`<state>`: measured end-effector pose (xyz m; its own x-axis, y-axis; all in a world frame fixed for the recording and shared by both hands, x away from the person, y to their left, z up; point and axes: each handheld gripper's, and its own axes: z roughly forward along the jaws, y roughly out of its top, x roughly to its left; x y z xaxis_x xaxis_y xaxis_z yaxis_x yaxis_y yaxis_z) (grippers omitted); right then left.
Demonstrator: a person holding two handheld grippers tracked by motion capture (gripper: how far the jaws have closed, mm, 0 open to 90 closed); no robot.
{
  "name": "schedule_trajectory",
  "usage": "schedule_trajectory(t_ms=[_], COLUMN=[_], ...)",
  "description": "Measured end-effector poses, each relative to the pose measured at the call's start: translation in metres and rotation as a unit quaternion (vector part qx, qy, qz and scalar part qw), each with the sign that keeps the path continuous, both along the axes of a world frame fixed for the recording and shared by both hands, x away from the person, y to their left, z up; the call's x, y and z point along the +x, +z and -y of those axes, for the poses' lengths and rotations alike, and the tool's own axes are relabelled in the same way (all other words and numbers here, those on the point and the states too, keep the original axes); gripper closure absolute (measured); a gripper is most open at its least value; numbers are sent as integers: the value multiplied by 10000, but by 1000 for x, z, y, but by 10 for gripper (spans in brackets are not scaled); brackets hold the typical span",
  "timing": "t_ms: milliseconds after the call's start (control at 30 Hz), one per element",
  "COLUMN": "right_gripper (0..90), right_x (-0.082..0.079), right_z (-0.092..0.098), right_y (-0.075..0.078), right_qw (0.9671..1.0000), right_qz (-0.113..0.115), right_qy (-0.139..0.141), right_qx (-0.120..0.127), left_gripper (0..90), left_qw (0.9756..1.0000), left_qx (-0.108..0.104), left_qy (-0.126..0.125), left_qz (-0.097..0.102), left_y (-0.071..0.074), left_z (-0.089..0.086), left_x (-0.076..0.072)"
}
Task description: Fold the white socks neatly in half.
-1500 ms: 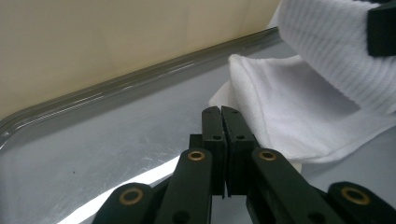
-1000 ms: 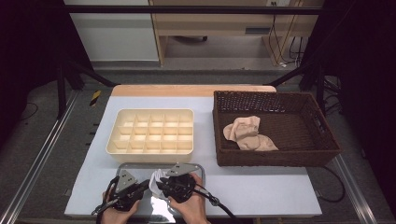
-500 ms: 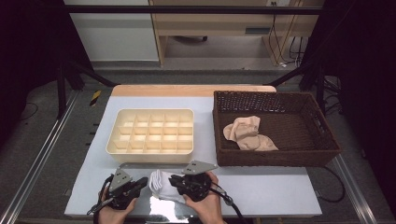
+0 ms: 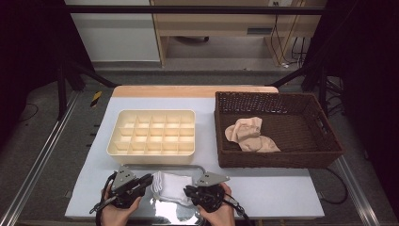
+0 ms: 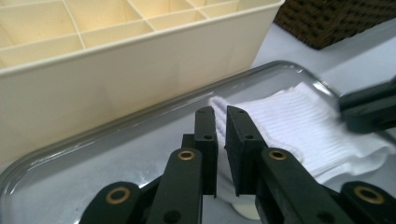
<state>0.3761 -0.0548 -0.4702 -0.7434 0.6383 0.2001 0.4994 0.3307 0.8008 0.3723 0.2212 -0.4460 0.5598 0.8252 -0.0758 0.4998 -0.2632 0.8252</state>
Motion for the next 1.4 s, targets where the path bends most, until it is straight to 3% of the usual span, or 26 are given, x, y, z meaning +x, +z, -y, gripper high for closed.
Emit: schedule_trajectory(t_ms=[33, 133, 233, 367, 533, 633, 700, 867, 967, 1100, 1233, 1400], right_gripper=[786, 646, 613, 684, 845, 847, 846, 831, 788, 788, 825, 813], right_x=[0, -5, -5, -5, -3, -1, 1, 4, 6, 7, 5, 5], right_z=[0, 8, 9, 5, 11, 17, 32, 50, 57, 62, 63, 58], right_y=[0, -3, -11, -17, -16, -11, -4, -1, -1, 8, 11, 3], right_qw=[10000, 9996, 9995, 9997, 9994, 9992, 9988, 9980, 9979, 9977, 9978, 9983], right_qz=[0, -79, -146, -201, -342, -351, -311, -222, -229, -34, 20, -54], right_qy=[0, -240, -231, -136, -103, -192, -370, -582, -612, -663, -649, -567], right_qx=[0, -87, -148, -97, 11, 13, 94, -68, -17, 108, 150, 135], left_gripper=[814, 800, 800, 801, 804, 803, 801, 796, 798, 811, 816, 830], left_qw=[10000, 9999, 9998, 9996, 9997, 9996, 9994, 9989, 9993, 9991, 9981, 9960], left_qx=[45, 79, 144, 237, 166, 102, 97, 140, 50, -65, 46, 359], left_qy=[8, 42, 30, 6, -17, -148, -235, -401, -360, -402, -603, -803], left_qz=[-14, -84, -152, -169, -203, -219, -218, -192, -90, 88, 87, -140], left_y=[-2, -5, -10, -14, -15, -16, -17, -17, -7, 11, 19, 4], left_z=[-1, -2, -1, 2, 3, 9, 15, 27, 27, 34, 55, 75], left_x=[0, 1, 2, 1, 0, -3, -5, -5, -3, 4, 14, 23])
